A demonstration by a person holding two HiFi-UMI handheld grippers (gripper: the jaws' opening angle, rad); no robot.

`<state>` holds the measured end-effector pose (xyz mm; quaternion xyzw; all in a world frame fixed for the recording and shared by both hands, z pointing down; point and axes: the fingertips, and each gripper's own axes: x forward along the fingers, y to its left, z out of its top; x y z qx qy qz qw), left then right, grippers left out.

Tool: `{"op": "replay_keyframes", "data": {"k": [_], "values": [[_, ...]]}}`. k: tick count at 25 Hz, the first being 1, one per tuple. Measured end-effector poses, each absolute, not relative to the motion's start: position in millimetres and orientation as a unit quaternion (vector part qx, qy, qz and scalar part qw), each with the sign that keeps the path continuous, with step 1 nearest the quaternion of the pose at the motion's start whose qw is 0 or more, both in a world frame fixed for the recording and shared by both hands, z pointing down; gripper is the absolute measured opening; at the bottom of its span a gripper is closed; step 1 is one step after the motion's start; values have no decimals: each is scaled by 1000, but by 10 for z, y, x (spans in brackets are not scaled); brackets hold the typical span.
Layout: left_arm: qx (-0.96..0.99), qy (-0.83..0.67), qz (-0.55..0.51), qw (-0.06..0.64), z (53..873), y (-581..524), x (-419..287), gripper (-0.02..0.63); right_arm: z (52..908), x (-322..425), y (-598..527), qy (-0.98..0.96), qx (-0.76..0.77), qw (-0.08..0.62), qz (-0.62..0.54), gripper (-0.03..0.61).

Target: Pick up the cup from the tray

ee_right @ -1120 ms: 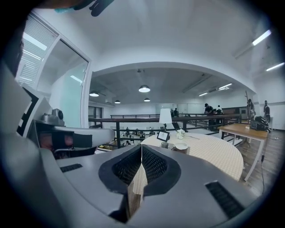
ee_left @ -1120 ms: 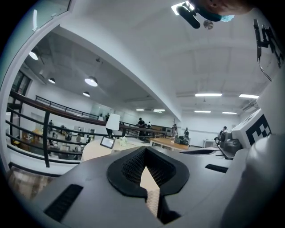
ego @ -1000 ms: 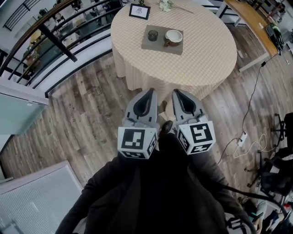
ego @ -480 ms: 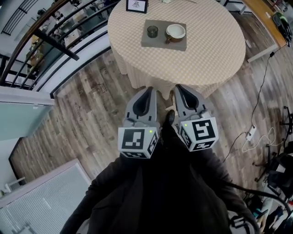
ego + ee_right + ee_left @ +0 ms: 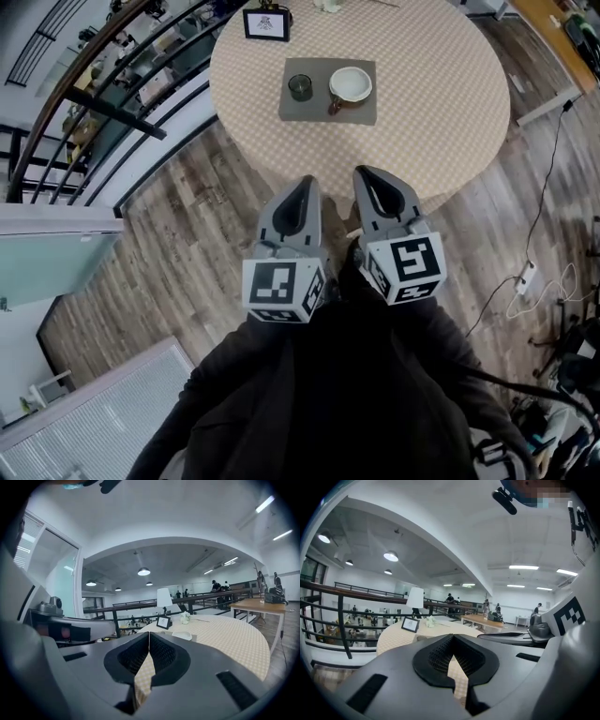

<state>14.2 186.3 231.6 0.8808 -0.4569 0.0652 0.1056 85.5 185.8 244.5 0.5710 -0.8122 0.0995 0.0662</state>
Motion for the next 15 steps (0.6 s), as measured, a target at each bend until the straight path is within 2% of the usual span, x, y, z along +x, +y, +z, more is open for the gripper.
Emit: {"op": "replay_keyframes", "data": {"k": [15], "values": [[882,-464,57,59,1943,1272,514,6,2070,1265,1149,-818,571,27,62,8]]}}
